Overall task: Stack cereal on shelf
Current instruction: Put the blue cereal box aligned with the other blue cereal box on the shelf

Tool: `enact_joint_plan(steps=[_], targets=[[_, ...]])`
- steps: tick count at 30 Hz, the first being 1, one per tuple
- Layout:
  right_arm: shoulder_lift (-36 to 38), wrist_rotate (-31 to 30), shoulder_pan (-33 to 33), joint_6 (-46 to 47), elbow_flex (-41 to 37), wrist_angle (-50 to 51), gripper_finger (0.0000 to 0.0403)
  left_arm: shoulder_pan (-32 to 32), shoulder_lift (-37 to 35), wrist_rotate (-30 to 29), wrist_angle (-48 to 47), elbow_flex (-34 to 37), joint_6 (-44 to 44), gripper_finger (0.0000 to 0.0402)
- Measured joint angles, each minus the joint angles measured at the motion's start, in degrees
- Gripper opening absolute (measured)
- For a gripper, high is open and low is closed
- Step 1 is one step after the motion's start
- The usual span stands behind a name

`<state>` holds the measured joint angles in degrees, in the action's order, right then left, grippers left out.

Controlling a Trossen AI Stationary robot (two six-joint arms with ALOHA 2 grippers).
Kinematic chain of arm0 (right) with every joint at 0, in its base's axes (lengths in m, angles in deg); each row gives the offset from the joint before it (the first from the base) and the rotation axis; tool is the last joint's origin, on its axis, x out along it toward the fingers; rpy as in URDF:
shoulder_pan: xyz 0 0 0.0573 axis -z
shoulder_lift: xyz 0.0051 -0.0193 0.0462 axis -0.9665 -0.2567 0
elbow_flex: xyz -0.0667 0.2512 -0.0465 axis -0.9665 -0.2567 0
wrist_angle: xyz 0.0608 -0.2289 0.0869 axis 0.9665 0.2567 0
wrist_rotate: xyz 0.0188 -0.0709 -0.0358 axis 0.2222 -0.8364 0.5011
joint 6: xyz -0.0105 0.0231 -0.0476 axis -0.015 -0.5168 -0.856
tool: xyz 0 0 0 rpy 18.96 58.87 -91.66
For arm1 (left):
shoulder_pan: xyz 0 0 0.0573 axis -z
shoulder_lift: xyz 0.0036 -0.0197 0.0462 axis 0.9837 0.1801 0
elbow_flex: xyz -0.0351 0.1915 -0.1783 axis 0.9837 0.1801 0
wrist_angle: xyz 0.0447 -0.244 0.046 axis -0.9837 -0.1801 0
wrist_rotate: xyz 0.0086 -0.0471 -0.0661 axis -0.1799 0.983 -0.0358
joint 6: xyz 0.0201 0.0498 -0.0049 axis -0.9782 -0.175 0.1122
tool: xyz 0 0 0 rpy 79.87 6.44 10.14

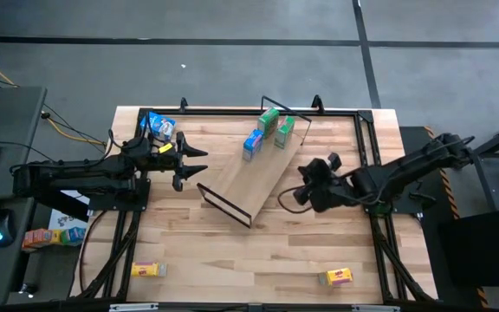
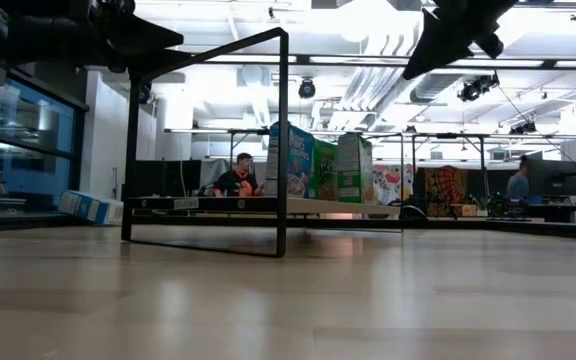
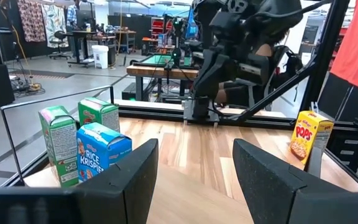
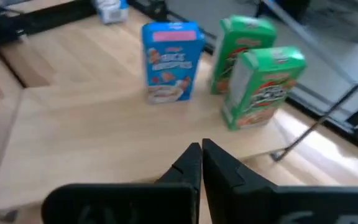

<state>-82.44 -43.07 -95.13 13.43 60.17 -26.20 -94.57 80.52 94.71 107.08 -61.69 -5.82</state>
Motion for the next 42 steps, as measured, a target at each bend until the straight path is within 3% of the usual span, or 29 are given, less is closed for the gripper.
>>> enact_joint_plan(steps=[6,15,21,26,30,33,39,42], targets=[[0.02,-1.62,-0.49,9.12,0.0,10.5,0.0055,0.0,0.0,0.0,-0.84,0.0,-0.95,0.0198],[0.05,-2.53,-1.08,25.26,0.0,27.67,0.0228,0.0,0.0,-0.61,0.01,0.0,-0.72,0.0198],[-0.08,-4.02,-1.05,25.11,-0.27,27.49,0.0286,0.0,-0.02,-14.22,-1.49,0.0,4.12,0.0198],[-0.08,-4.37,-0.79,26.49,-3.9,25.63,0.0286,-0.07,0.03,-31.1,-8.76,-0.29,6.65,0.0198],[-0.08,-3.56,0.06,30.69,-8.49,24.05,0.0271,-2.52,2.15,-43.96,-24.17,-4.96,10.7,0.0188],[-0.08,-4.15,0.9,33.11,-11.73,21.09,0.0252,-5.75,6.37,-48.08,-32.66,-7.63,14.97,0.0153],[-0.12,-9.99,4.16,32.9,-14.58,12.89,0.0184,-13.32,18.05,-49.95,-32.78,-8.11,16.44,0.0016],[-0.12,-12.09,6.84,28.1,-14.58,7.83,0.0117,-16.0,22.74,-49.44,-31.21,-8.11,17.03,0.0015]])
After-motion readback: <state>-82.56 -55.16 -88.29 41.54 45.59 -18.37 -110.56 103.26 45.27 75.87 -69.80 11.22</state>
